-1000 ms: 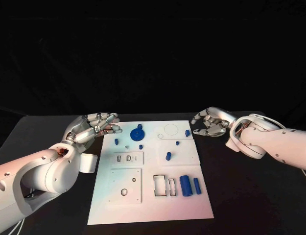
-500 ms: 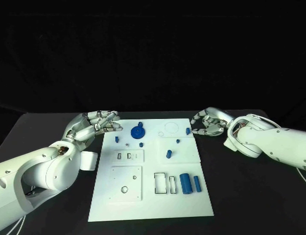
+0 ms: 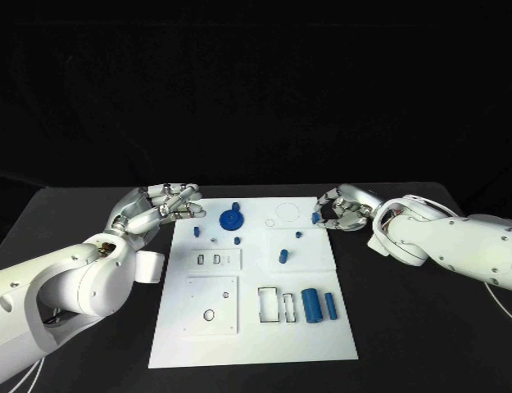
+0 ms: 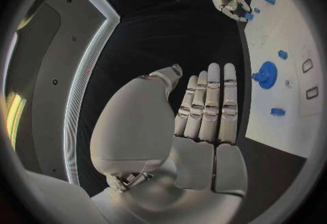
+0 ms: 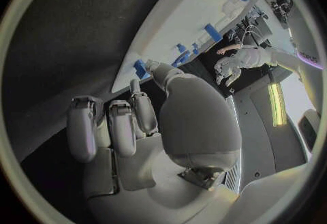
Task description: Assemble the parts on the task board
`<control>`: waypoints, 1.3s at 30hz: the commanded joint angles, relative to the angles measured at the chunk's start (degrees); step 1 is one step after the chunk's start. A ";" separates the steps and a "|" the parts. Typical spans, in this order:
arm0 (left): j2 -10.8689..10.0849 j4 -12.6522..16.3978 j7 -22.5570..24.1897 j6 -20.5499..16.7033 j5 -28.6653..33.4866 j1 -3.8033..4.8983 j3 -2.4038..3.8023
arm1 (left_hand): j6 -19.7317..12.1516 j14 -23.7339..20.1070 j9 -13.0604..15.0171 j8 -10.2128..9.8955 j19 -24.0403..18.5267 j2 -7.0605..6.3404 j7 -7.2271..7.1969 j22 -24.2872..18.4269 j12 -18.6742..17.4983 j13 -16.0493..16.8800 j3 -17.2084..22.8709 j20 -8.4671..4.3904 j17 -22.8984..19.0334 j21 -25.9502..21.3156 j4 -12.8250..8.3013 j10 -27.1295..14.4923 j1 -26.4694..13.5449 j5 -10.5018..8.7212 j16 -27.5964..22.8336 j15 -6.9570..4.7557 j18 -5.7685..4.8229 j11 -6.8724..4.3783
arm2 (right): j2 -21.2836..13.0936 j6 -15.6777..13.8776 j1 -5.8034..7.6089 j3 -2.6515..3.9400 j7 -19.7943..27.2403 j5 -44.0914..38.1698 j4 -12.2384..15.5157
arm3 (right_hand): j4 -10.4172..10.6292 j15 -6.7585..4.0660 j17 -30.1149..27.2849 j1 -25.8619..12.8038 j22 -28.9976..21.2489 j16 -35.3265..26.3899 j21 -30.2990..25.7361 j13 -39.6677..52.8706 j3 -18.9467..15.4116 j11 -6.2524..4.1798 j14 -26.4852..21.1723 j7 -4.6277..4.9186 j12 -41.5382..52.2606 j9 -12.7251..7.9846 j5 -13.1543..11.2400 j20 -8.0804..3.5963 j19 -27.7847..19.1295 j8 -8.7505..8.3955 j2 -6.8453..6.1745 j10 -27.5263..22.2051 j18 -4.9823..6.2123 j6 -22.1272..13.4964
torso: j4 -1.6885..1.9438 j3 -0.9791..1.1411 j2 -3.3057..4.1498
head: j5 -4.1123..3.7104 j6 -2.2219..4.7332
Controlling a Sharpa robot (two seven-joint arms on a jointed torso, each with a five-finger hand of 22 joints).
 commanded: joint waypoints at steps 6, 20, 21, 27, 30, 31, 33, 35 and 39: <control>0.12 0.11 0.09 1.03 0.16 0.04 0.05 | -0.28 -0.36 -0.07 -0.25 -0.10 0.00 -0.05 -0.10 -0.26 0.08 0.30 0.20 0.14 0.16 -0.01 -0.29 -0.40 -0.20 0.26 0.00 0.69 0.18 | 0.73 0.75 -0.18 0.01 0.39 0.03 -0.48 | -0.28 0.27 10.58 0.47 7.02 0.24 -0.12 1.15 0.44 0.06 5.02 0.11 0.42 0.03 -0.07 0.03 -0.25 -0.33 0.47 0.38 -0.61 0.49 | -0.11 0.07 0.01 | 0.09 -0.08; 0.12 0.07 0.05 1.07 0.16 0.04 0.05 | -0.28 -0.36 -0.07 -0.25 -0.10 0.00 -0.05 -0.10 -0.26 0.08 0.30 0.20 0.14 0.16 -0.01 -0.29 -0.40 -0.20 0.26 0.00 0.69 0.18 | 1.88 0.59 -0.33 0.00 0.20 0.02 -1.45 | -0.60 -0.01 10.74 0.66 7.26 0.30 0.00 1.55 1.55 -0.34 5.06 -0.38 0.79 0.42 -0.14 -0.13 -0.08 0.40 1.76 0.71 -0.65 2.86 | -0.05 0.10 0.01 | 0.15 -0.24; 0.11 0.08 0.04 1.07 0.16 0.04 0.05 | -0.28 -0.36 -0.07 -0.25 -0.10 0.00 -0.05 -0.10 -0.26 0.08 0.30 0.20 0.14 0.16 -0.01 -0.29 -0.40 -0.20 0.26 0.00 0.69 0.18 | 1.97 0.56 -0.36 0.00 0.20 0.02 -1.55 | -0.61 -0.03 10.74 0.65 7.28 0.30 0.01 1.55 1.58 -0.35 5.06 -0.40 0.79 0.43 -0.17 -0.14 -0.06 0.43 1.80 0.71 -0.66 2.94 | -0.05 0.09 0.03 | 0.13 -0.26; 0.07 0.08 0.02 1.08 0.16 0.04 0.05 | -0.28 -0.36 -0.07 -0.25 -0.10 0.00 -0.05 -0.10 -0.26 0.08 0.30 0.20 0.14 0.16 -0.01 -0.29 -0.40 -0.20 0.26 0.00 0.69 0.18 | 2.26 0.44 -0.45 0.00 0.08 0.02 -1.84 | -0.64 -0.05 10.76 0.65 7.30 0.30 0.03 1.59 1.63 -0.39 5.07 -0.43 0.83 0.45 -0.21 -0.16 -0.04 0.46 1.84 0.74 -0.66 3.04 | -0.06 0.07 0.01 | 0.21 -0.32; 0.06 0.08 0.01 1.09 0.16 0.04 0.05 | -0.28 -0.36 -0.07 -0.25 -0.10 0.00 -0.05 -0.10 -0.26 0.08 0.30 0.20 0.14 0.16 -0.01 -0.29 -0.40 -0.20 0.26 0.00 0.69 0.18 | 2.34 0.29 -0.46 0.00 -0.03 0.01 -1.97 | -0.70 -0.12 10.83 0.66 7.43 0.32 0.13 1.66 1.80 -0.46 5.08 -0.53 0.89 0.50 -0.37 -0.21 0.06 0.55 2.01 0.80 -0.70 3.31 | -0.05 0.08 -0.02 | 0.18 -0.44; 0.06 0.08 0.00 1.09 0.16 0.04 0.05 | -0.28 -0.36 -0.07 -0.25 -0.10 0.00 -0.05 -0.10 -0.26 0.08 0.30 0.20 0.14 0.16 -0.01 -0.29 -0.40 -0.20 0.26 0.00 0.69 0.18 | 2.35 0.22 -0.47 0.00 -0.08 -0.01 -2.04 | -0.73 -0.15 10.79 0.67 7.38 0.31 0.08 1.71 1.87 -0.50 5.07 -0.58 0.94 0.53 -0.42 -0.24 0.02 0.59 2.07 0.84 -0.68 3.45 | -0.05 0.08 -0.02 | 0.20 -0.46; 0.04 0.07 -0.01 1.09 0.16 0.04 0.05 | -0.27 -0.40 -0.05 -0.26 -0.11 0.06 -0.04 -0.11 -0.25 0.09 0.43 0.20 0.22 0.17 -0.17 -0.31 -0.30 -0.21 0.28 -0.01 0.70 0.18 | 2.35 0.08 -0.47 0.00 -0.14 -0.04 -2.14 | -0.78 -0.20 10.81 0.68 7.47 0.32 0.15 1.73 1.98 -0.57 5.08 -0.65 0.95 0.58 -0.49 -0.28 0.10 0.68 2.17 0.86 -0.70 3.66 | -0.04 0.07 -0.03 | 0.22 -0.49; 0.03 0.06 -0.02 1.08 0.16 0.04 0.05 | -0.27 -0.40 -0.05 -0.26 -0.11 0.06 -0.04 -0.11 -0.25 0.09 0.43 0.20 0.22 0.17 -0.17 -0.31 -0.30 -0.21 0.28 -0.01 0.70 0.18 | 2.34 -0.11 -0.48 0.00 -0.19 -0.05 -2.22 | -0.82 -0.23 10.83 0.69 7.50 0.32 0.17 1.77 2.05 -0.60 5.08 -0.69 0.99 0.60 -0.53 -0.30 0.11 0.71 2.22 0.90 -0.71 3.76 | -0.04 0.07 -0.03 | 0.21 -0.49; 0.01 0.05 -0.03 1.07 0.16 0.04 0.05 | -0.27 -0.40 -0.05 -0.26 -0.11 0.06 -0.04 -0.11 -0.25 0.09 0.43 0.20 0.22 0.17 -0.17 -0.31 -0.30 -0.21 0.28 -0.01 0.70 0.18 | 2.32 -0.81 -0.48 0.00 -0.08 -0.07 -2.31 | -1.07 -0.52 10.90 0.85 7.60 0.34 0.22 1.95 2.58 -0.98 5.10 -1.15 1.15 0.95 -1.07 -0.52 0.19 1.42 2.83 1.07 -0.73 5.08 | -0.12 0.10 -0.02 | 0.29 -0.47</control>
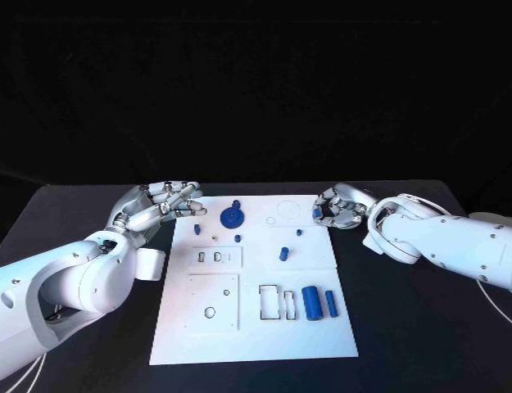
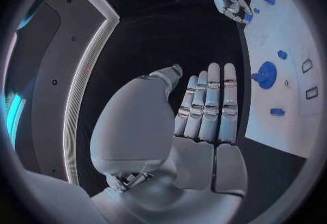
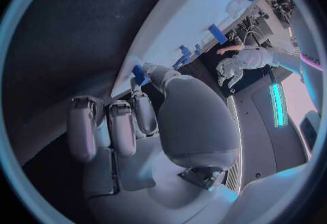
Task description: Assemble the parts on the task board
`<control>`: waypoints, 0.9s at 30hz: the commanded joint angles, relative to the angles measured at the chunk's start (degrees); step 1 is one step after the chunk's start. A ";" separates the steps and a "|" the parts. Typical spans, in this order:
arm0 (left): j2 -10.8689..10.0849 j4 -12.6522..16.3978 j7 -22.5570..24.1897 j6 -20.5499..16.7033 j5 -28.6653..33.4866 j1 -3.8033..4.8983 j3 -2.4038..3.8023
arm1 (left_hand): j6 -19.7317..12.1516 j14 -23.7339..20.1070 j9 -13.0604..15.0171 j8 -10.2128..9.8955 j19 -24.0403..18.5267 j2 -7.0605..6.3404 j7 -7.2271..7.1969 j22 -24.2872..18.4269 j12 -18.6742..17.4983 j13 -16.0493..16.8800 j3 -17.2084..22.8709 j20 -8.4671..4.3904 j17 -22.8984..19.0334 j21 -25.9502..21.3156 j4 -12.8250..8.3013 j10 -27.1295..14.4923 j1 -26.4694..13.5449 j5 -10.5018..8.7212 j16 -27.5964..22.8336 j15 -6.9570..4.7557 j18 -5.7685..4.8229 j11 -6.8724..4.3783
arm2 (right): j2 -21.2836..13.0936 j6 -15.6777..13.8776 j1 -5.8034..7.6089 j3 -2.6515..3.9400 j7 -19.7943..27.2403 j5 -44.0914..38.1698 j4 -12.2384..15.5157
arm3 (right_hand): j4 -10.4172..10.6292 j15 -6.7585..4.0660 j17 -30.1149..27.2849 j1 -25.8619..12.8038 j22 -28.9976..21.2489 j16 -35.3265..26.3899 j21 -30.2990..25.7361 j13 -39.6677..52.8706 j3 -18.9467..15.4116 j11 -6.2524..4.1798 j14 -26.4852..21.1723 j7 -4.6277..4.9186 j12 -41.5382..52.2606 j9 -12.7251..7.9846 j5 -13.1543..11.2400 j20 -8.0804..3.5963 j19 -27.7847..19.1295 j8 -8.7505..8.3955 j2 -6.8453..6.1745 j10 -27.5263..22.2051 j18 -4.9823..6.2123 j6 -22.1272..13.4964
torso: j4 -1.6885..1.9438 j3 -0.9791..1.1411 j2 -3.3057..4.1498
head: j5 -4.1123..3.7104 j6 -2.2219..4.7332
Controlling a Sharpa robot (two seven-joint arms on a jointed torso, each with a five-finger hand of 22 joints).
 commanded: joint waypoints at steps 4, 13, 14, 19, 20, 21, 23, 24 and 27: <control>0.05 0.07 0.19 1.02 0.14 0.04 0.05 | -0.27 -0.40 -0.05 -0.26 -0.11 0.05 -0.04 -0.08 -0.25 0.09 0.26 0.20 0.05 0.17 0.00 -0.31 -0.30 -0.21 0.28 -0.01 0.70 0.18 | -0.04 -2.11 -0.04 0.00 0.89 0.01 0.10 | -0.51 -1.30 11.02 -0.08 7.96 0.37 0.49 2.39 1.41 -1.15 5.14 -1.35 0.73 1.11 -3.07 -1.05 0.38 2.02 1.82 0.77 -0.82 2.87 | -0.05 0.04 -0.02 | 0.09 -0.02; 0.04 0.00 0.14 1.06 0.14 0.04 0.05 | -0.27 -0.40 -0.05 -0.26 -0.11 0.05 -0.04 -0.08 -0.25 0.09 0.26 0.20 0.05 0.17 0.00 -0.31 -0.30 -0.21 0.28 -0.01 0.70 0.18 | -0.23 -5.26 -0.05 0.01 1.87 1.17 1.47 | -0.67 -1.87 11.03 -0.35 8.29 0.36 0.70 2.87 2.17 -1.74 5.15 -2.02 1.11 1.74 -5.59 -1.63 0.63 2.98 3.05 1.31 -0.92 3.65 | -0.02 0.00 -0.05 | 0.13 0.02; 0.03 0.00 0.14 1.07 0.14 0.04 0.05 | -0.27 -0.40 -0.05 -0.26 -0.11 0.05 -0.04 -0.08 -0.25 0.09 0.26 0.20 0.05 0.17 0.00 -0.31 -0.30 -0.21 0.28 -0.01 0.70 0.18 | -0.34 -5.85 -0.04 0.01 1.56 1.25 1.97 | -0.68 -1.88 10.99 -0.38 8.24 0.35 0.65 2.92 2.18 -1.76 5.14 -2.04 1.15 1.76 -5.61 -1.65 0.59 3.02 3.06 1.35 -0.90 3.69 | -0.05 -0.01 -0.07 | 0.16 0.00; 0.02 -0.10 0.11 1.07 0.14 0.04 0.05 | -0.27 -0.40 -0.05 -0.26 -0.11 0.05 -0.04 -0.08 -0.25 0.09 0.26 0.20 0.05 0.17 0.00 -0.31 -0.30 -0.21 0.28 -0.01 0.70 0.18 | -0.92 -7.10 0.19 0.06 -0.39 1.14 5.09 | -0.66 -1.99 10.90 -0.55 8.18 0.32 0.57 2.79 2.29 -1.88 5.12 -2.16 1.03 1.88 -5.24 -1.76 0.53 3.17 3.19 1.29 -0.88 3.77 | -0.15 -0.10 -0.18 | 0.19 0.13; 0.03 -0.15 0.10 1.08 0.14 0.04 0.05 | -0.27 -0.40 -0.05 -0.26 -0.11 0.05 -0.04 -0.08 -0.25 0.09 0.26 0.20 0.05 0.17 0.00 -0.31 -0.30 -0.21 0.28 -0.01 0.70 0.18 | -0.93 -7.08 0.37 0.07 -0.84 1.09 5.90 | -0.80 -2.07 10.90 -0.39 8.21 0.31 0.58 2.58 2.56 -1.96 5.12 -2.23 0.81 1.94 -5.04 -1.83 0.54 3.23 3.46 1.15 -0.88 3.73 | -0.19 -0.12 -0.22 | 0.20 0.16; 0.04 -0.20 0.08 1.07 0.14 0.04 0.05 | -0.27 -0.40 -0.05 -0.26 -0.11 0.05 -0.04 -0.08 -0.25 0.09 0.26 0.20 0.05 0.17 0.00 -0.31 -0.30 -0.21 0.28 -0.01 0.70 0.18 | -0.85 -7.06 0.59 0.08 -1.43 0.90 6.72 | -0.85 -2.10 10.99 -0.34 8.33 0.34 0.68 2.49 2.70 -1.99 5.14 -2.26 0.71 2.00 -5.03 -1.87 0.64 3.29 3.64 1.09 -0.92 3.72 | -0.21 -0.15 -0.25 | 0.23 0.20; 0.10 -0.30 0.04 1.10 0.15 0.04 0.05 | -0.27 -0.40 -0.05 -0.26 -0.11 0.05 -0.04 -0.08 -0.25 0.09 0.26 0.20 0.05 0.17 0.00 -0.31 -0.30 -0.21 0.28 -0.01 0.70 0.18 | -0.56 -7.16 0.97 0.09 -3.26 -0.15 8.36 | -0.86 -2.12 11.06 -0.33 8.31 0.35 0.65 2.48 2.76 -2.00 5.15 -2.27 0.69 2.03 -5.03 -1.89 0.62 3.33 3.73 1.08 -0.91 3.73 | -0.22 -0.21 -0.30 | 0.42 0.33; 0.16 -0.35 0.01 1.14 0.15 0.04 0.05 | -0.27 -0.40 -0.05 -0.26 -0.11 0.05 -0.04 -0.08 -0.25 0.09 0.26 0.20 0.05 0.17 0.00 -0.31 -0.30 -0.21 0.28 -0.01 0.70 0.18 | -0.37 -7.33 1.12 0.09 -4.49 -1.06 9.18 | -0.87 -2.15 11.09 -0.33 8.38 0.36 0.71 2.53 2.89 -2.03 5.16 -2.31 0.72 2.11 -4.99 -1.94 0.68 3.42 3.94 1.12 -0.94 3.74 | -0.24 -0.24 -0.38 | 0.57 0.38; 0.31 -0.42 -0.09 1.29 0.15 0.04 0.04 | -0.27 -0.43 -0.04 -0.27 -0.11 0.07 -0.04 -0.09 -0.24 0.10 0.32 0.20 0.12 0.19 -0.08 -0.32 -0.31 -0.25 0.29 0.00 0.71 0.18 | 0.15 -7.79 1.39 0.10 -7.67 -3.78 11.36 | -1.47 -2.28 11.47 -0.03 8.80 0.48 1.06 2.86 3.38 -2.13 5.25 -2.36 0.96 2.44 -3.10 -2.11 1.03 3.74 4.15 1.42 -1.06 3.65 | -0.15 -0.30 -0.53 | 0.76 0.48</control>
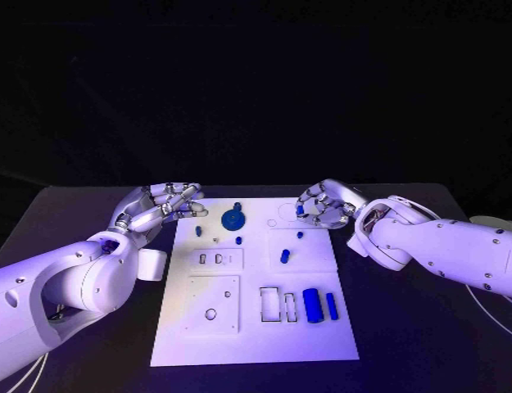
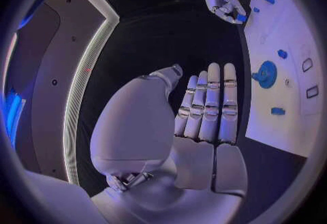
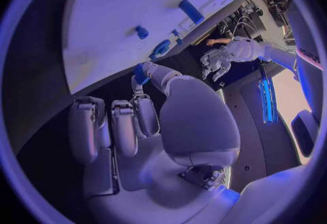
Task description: Assemble the parts on the task board
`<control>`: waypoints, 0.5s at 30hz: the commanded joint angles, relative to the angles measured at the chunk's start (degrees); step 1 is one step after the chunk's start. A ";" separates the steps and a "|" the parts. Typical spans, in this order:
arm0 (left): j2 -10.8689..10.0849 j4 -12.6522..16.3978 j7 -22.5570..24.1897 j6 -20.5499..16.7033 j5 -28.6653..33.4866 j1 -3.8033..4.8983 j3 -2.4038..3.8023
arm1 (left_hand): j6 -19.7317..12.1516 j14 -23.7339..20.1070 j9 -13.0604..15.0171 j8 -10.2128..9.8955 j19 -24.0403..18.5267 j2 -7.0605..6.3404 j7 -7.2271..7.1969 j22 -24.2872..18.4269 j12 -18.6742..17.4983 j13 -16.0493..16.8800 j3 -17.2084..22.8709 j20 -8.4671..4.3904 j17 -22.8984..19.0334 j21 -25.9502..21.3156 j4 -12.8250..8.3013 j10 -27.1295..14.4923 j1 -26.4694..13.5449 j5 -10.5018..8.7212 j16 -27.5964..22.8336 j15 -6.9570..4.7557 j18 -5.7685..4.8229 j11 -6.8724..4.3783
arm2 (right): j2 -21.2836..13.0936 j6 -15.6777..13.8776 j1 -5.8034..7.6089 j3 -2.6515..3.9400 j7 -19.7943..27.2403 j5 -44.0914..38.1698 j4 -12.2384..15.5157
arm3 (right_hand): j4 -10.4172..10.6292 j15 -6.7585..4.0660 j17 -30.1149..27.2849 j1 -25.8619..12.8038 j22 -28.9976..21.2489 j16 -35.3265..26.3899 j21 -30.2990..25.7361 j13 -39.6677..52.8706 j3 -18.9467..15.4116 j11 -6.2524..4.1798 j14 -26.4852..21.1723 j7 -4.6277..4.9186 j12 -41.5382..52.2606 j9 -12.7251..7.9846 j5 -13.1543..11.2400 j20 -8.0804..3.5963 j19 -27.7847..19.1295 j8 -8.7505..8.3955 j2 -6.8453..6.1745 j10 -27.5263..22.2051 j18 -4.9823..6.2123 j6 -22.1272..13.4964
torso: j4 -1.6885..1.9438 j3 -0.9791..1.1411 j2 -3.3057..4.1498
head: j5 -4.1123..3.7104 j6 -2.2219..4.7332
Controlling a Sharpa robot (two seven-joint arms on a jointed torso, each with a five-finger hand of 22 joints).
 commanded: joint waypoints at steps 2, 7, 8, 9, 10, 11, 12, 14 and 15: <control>0.44 -0.09 -0.03 1.38 0.14 0.04 0.04 | -0.27 -0.43 -0.04 -0.27 -0.11 0.07 -0.04 -0.10 -0.24 0.10 0.32 0.20 0.10 0.19 -0.08 -0.32 -0.31 -0.25 0.29 0.00 0.71 0.18 | 1.40 -1.81 0.36 0.01 -9.10 -6.53 3.93 | -0.30 -0.52 11.49 0.46 8.99 0.32 0.51 2.81 0.51 -0.43 5.16 -0.83 0.00 1.76 1.35 -0.52 0.80 1.26 1.06 0.35 -1.11 0.96 | 0.22 -0.24 -0.32 | 0.60 -0.07; 0.73 -0.41 -0.11 1.42 0.14 0.04 0.04 | -0.27 -0.43 -0.03 -0.27 -0.11 0.07 -0.04 -0.10 -0.24 0.10 0.32 0.21 0.11 0.19 -0.08 -0.32 -0.33 -0.25 0.29 0.00 0.70 0.19 | 4.76 -1.54 0.52 0.01 -13.62 -9.25 6.60 | -0.21 -0.55 11.25 0.10 8.85 0.25 0.36 2.72 0.56 -0.45 5.11 -0.85 -0.10 1.92 1.77 -0.56 0.69 1.41 1.14 0.33 -1.07 0.91 | 0.37 -0.40 -0.48 | 1.47 -0.12; 0.77 -0.49 -0.14 1.41 0.14 0.04 0.04 | -0.27 -0.43 -0.03 -0.27 -0.11 0.07 -0.04 -0.10 -0.24 0.10 0.32 0.21 0.11 0.19 -0.08 -0.32 -0.33 -0.25 0.29 0.00 0.70 0.19 | 5.74 -1.34 0.52 0.01 -14.37 -9.75 6.91 | -0.21 -0.55 11.25 0.10 8.85 0.25 0.36 2.72 0.56 -0.45 5.11 -0.85 -0.10 1.92 1.77 -0.56 0.69 1.41 1.14 0.33 -1.07 0.91 | 0.39 -0.41 -0.48 | 1.65 -0.13; 0.83 -0.57 -0.16 1.37 0.14 0.04 0.04 | -0.27 -0.43 -0.03 -0.27 -0.11 0.07 -0.04 -0.10 -0.24 0.10 0.32 0.21 0.11 0.19 -0.08 -0.32 -0.33 -0.25 0.29 0.00 0.70 0.19 | 6.70 -1.06 0.51 0.00 -15.02 -10.37 7.11 | -0.21 -0.55 11.25 0.10 8.85 0.25 0.36 2.72 0.56 -0.45 5.11 -0.85 -0.10 1.92 1.77 -0.56 0.69 1.41 1.14 0.33 -1.07 0.91 | 0.38 -0.38 -0.42 | 1.78 -0.06; 0.88 -0.61 -0.18 1.35 0.14 0.04 0.04 | -0.27 -0.43 -0.03 -0.27 -0.11 0.07 -0.04 -0.10 -0.24 0.10 0.32 0.21 0.11 0.19 -0.08 -0.32 -0.33 -0.25 0.29 0.00 0.70 0.19 | 7.27 -0.92 0.49 0.00 -15.39 -10.86 7.18 | -0.15 -0.55 11.19 -0.09 8.77 0.23 0.27 2.72 0.52 -0.44 5.10 -0.85 -0.11 1.96 1.78 -0.56 0.62 1.44 1.08 0.34 -1.04 0.87 | 0.38 -0.41 -0.42 | 1.80 -0.05; 1.00 -0.71 -0.22 1.33 0.15 0.04 0.04 | -0.26 -0.44 -0.03 -0.26 -0.11 0.07 -0.05 -0.10 -0.23 0.10 0.32 0.21 0.12 0.19 -0.08 -0.30 -0.36 -0.27 0.29 0.00 0.70 0.18 | 8.39 -0.74 0.43 -0.02 -16.05 -12.13 7.24 | -0.11 -0.55 11.36 -0.18 8.95 0.28 0.44 2.96 0.50 -0.45 5.14 -0.86 0.10 1.98 1.79 -0.57 0.77 1.47 1.07 0.51 -1.10 0.87 | 0.32 -0.39 -0.42 | 1.86 -0.03; 1.10 -0.76 -0.24 1.33 0.15 0.05 0.04 | -0.26 -0.44 -0.03 -0.26 -0.11 0.07 -0.05 -0.10 -0.23 0.10 0.32 0.21 0.12 0.19 -0.08 -0.30 -0.36 -0.27 0.29 0.00 0.70 0.18 | 9.13 -0.63 0.36 -0.04 -16.46 -13.03 7.24 | -0.11 -0.55 11.36 -0.18 8.95 0.28 0.44 2.96 0.50 -0.45 5.14 -0.86 0.10 1.98 1.79 -0.57 0.77 1.47 1.07 0.51 -1.10 0.87 | 0.31 -0.41 -0.42 | 2.00 0.00; 1.32 -0.86 -0.29 1.29 0.15 0.05 0.04 | -0.26 -0.44 -0.03 -0.26 -0.11 0.07 -0.05 -0.10 -0.23 0.10 0.32 0.21 0.12 0.19 -0.08 -0.30 -0.36 -0.27 0.29 0.00 0.70 0.18 | 10.67 -0.32 0.14 -0.09 -17.23 -14.50 7.14 | -0.08 -0.56 11.41 -0.34 9.00 0.30 0.48 3.08 0.46 -0.46 5.15 -0.89 0.20 2.04 1.81 -0.58 0.82 1.53 1.03 0.61 -1.11 0.88 | 0.29 -0.44 -0.40 | 2.14 -0.02; 1.42 -0.90 -0.30 1.27 0.15 0.05 0.04 | -0.26 -0.44 -0.03 -0.26 -0.11 0.07 -0.05 -0.10 -0.23 0.10 0.32 0.21 0.12 0.19 -0.08 -0.30 -0.36 -0.27 0.29 0.00 0.70 0.18 | 11.31 -0.14 0.01 -0.12 -17.48 -14.95 7.08 | -0.06 -0.57 11.40 -0.43 8.99 0.29 0.48 3.11 0.43 -0.47 5.15 -0.90 0.23 2.06 1.80 -0.59 0.81 1.55 0.98 0.64 -1.11 0.88 | 0.29 -0.42 -0.36 | 2.17 -0.04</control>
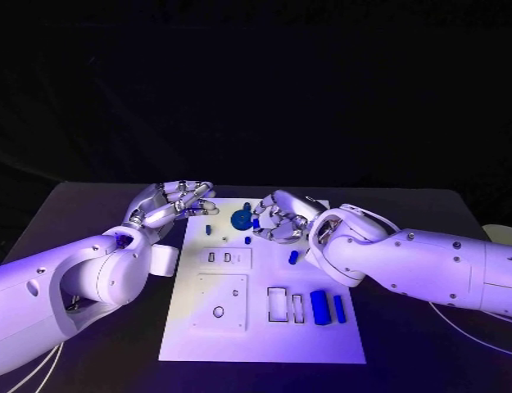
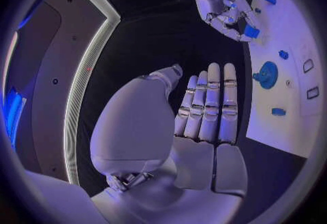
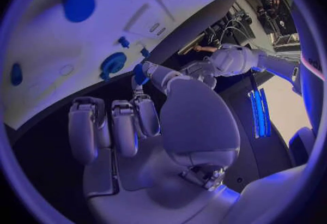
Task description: Assemble the parts on the task board
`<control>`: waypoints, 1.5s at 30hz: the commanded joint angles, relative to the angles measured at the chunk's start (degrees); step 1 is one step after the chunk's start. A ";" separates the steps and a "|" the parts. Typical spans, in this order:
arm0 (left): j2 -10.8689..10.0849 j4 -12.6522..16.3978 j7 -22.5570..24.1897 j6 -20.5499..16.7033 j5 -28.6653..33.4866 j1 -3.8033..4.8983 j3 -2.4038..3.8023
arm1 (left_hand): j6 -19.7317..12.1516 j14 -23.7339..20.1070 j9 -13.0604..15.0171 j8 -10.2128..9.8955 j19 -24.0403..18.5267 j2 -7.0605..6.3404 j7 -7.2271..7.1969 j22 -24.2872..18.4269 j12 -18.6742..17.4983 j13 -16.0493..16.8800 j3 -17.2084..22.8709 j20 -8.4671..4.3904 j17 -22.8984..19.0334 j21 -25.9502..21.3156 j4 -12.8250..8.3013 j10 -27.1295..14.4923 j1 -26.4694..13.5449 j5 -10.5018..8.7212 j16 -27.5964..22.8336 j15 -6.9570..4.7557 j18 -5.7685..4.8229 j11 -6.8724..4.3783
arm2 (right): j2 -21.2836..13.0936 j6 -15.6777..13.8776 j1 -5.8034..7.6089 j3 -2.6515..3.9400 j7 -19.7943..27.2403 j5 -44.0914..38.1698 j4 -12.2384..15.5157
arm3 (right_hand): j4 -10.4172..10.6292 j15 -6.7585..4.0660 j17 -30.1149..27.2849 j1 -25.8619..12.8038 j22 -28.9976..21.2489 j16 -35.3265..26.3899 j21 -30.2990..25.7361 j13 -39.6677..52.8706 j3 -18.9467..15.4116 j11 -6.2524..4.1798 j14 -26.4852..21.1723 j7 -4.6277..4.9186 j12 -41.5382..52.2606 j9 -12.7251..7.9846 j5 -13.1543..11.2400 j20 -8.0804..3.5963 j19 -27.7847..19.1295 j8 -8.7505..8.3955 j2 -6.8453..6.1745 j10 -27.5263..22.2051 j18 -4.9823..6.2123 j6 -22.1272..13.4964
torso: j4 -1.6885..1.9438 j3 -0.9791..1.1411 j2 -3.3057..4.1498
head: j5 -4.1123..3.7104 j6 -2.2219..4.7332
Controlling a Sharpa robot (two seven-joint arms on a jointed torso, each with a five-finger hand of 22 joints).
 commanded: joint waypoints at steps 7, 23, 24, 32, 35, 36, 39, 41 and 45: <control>0.77 -0.20 -0.20 0.58 0.14 0.07 0.04 | -0.24 -0.46 -0.02 -0.26 -0.12 0.07 -0.07 -0.06 -0.21 0.06 0.32 0.21 0.09 0.19 -0.09 -0.27 -0.38 -0.28 0.29 0.01 0.70 0.17 | 5.22 1.91 -1.62 -0.30 -5.41 -8.37 -1.20 | 0.32 -0.58 11.23 -0.52 8.73 0.08 -0.08 3.17 -0.04 -0.10 5.14 -0.73 0.26 2.31 0.18 -0.62 0.58 1.63 0.27 0.28 -1.01 1.00 | -0.11 0.03 0.15 | 0.67 -0.29; 0.79 -0.12 -0.75 -0.71 0.13 0.10 0.05 | -0.21 -0.47 -0.01 -0.24 -0.13 0.07 -0.08 -0.07 -0.19 0.07 0.33 0.22 0.11 0.19 -0.09 -0.24 -0.41 -0.29 0.29 0.01 0.70 0.16 | 8.68 3.78 -3.84 -1.10 -6.21 -10.99 -3.45 | 0.46 -0.61 11.10 -1.15 8.62 0.04 -0.21 3.17 -0.23 -0.11 5.12 -0.77 0.24 2.39 0.18 -0.66 0.49 1.71 -0.08 0.31 -0.97 0.97 | 0.00 0.16 0.11 | 1.29 -1.48; 0.76 -0.10 -0.77 -0.74 0.13 0.10 0.05 | -0.21 -0.47 -0.01 -0.24 -0.13 0.07 -0.08 -0.07 -0.19 0.07 0.33 0.22 0.11 0.19 -0.09 -0.24 -0.41 -0.29 0.29 0.01 0.70 0.16 | 8.74 3.95 -3.90 -1.16 -6.31 -11.12 -3.54 | 0.51 -0.61 11.06 -1.27 8.59 0.03 -0.24 3.15 -0.25 -0.13 5.11 -0.78 0.22 2.41 0.15 -0.66 0.47 1.74 -0.11 0.30 -0.96 1.00 | -0.04 0.17 0.11 | 1.36 -1.51; 0.59 0.00 -0.83 -0.72 0.13 0.12 0.05 | -0.16 -0.49 0.01 -0.22 -0.14 0.11 -0.10 -0.07 -0.16 0.08 0.36 0.22 0.14 0.19 -0.09 -0.18 -0.45 -0.30 0.29 0.01 0.70 0.15 | 8.75 4.33 -4.21 -1.31 -6.64 -11.62 -3.82 | 0.70 -0.64 11.02 -1.68 8.52 0.01 -0.33 3.14 -0.33 -0.15 5.10 -0.82 0.20 2.45 0.07 -0.68 0.41 1.78 -0.17 0.30 -0.94 1.01 | -0.12 0.16 0.11 | 1.53 -1.90; 0.54 0.00 -0.86 -0.66 0.13 0.12 0.05 | -0.16 -0.49 0.01 -0.22 -0.14 0.11 -0.10 -0.07 -0.16 0.08 0.36 0.22 0.14 0.19 -0.09 -0.18 -0.45 -0.30 0.29 0.01 0.70 0.15 | 8.60 4.35 -4.28 -1.34 -6.81 -11.94 -3.75 | 0.73 -0.64 11.04 -1.75 8.51 0.02 -0.34 3.15 -0.34 -0.16 5.11 -0.83 0.20 2.46 0.07 -0.69 0.40 1.80 -0.18 0.31 -0.93 1.03 | -0.04 0.16 0.04 | 1.55 -2.04; 0.53 -0.01 -0.87 -0.66 0.13 0.12 0.05 | -0.16 -0.49 0.01 -0.22 -0.14 0.11 -0.10 -0.07 -0.16 0.08 0.36 0.22 0.14 0.19 -0.09 -0.18 -0.45 -0.30 0.29 0.01 0.70 0.15 | 8.53 4.32 -4.30 -1.34 -6.87 -12.05 -3.73 | 0.73 -0.64 11.04 -1.75 8.51 0.02 -0.34 3.15 -0.34 -0.16 5.11 -0.83 0.20 2.46 0.07 -0.69 0.40 1.80 -0.18 0.31 -0.93 1.03 | -0.02 0.16 0.04 | 1.55 -2.06; 0.48 -0.04 -0.89 -0.62 0.13 0.12 0.05 | -0.16 -0.49 0.01 -0.22 -0.14 0.11 -0.10 -0.07 -0.16 0.08 0.36 0.22 0.14 0.19 -0.09 -0.18 -0.45 -0.30 0.29 0.01 0.70 0.15 | 8.29 4.19 -4.34 -1.35 -7.10 -12.39 -3.66 | 0.77 -0.65 10.96 -1.84 8.54 -0.01 -0.31 3.13 -0.36 -0.17 5.09 -0.84 0.18 2.47 0.07 -0.69 0.43 1.82 -0.21 0.29 -0.94 1.04 | -0.01 0.18 0.05 | 1.59 -2.12; 0.44 -0.05 -0.90 -0.60 0.13 0.12 0.05 | -0.16 -0.49 0.01 -0.22 -0.14 0.11 -0.10 -0.07 -0.16 0.08 0.36 0.22 0.14 0.19 -0.09 -0.18 -0.45 -0.30 0.29 0.01 0.70 0.15 | 8.16 4.13 -4.35 -1.35 -7.22 -12.54 -3.64 | 0.81 -0.66 11.00 -1.96 8.54 0.00 -0.32 3.16 -0.39 -0.19 5.10 -0.86 0.20 2.49 0.08 -0.70 0.42 1.84 -0.27 0.31 -0.94 1.05 | -0.01 0.17 0.06 | 1.59 -2.12; 0.40 -0.11 -0.96 -0.53 0.13 0.12 0.05 | -0.11 -0.54 0.03 -0.20 -0.16 0.11 -0.12 -0.09 -0.14 0.10 0.37 0.23 0.17 0.18 -0.10 -0.13 -0.50 -0.32 0.28 0.00 0.69 0.13 | 7.90 4.06 -4.38 -1.36 -7.46 -12.76 -3.57 | 0.82 -0.66 10.94 -2.03 8.56 -0.02 -0.31 3.14 -0.42 -0.19 5.09 -0.87 0.18 2.49 0.07 -0.70 0.44 1.85 -0.33 0.31 -0.95 1.05 | -0.09 0.15 0.06 | 1.66 -2.12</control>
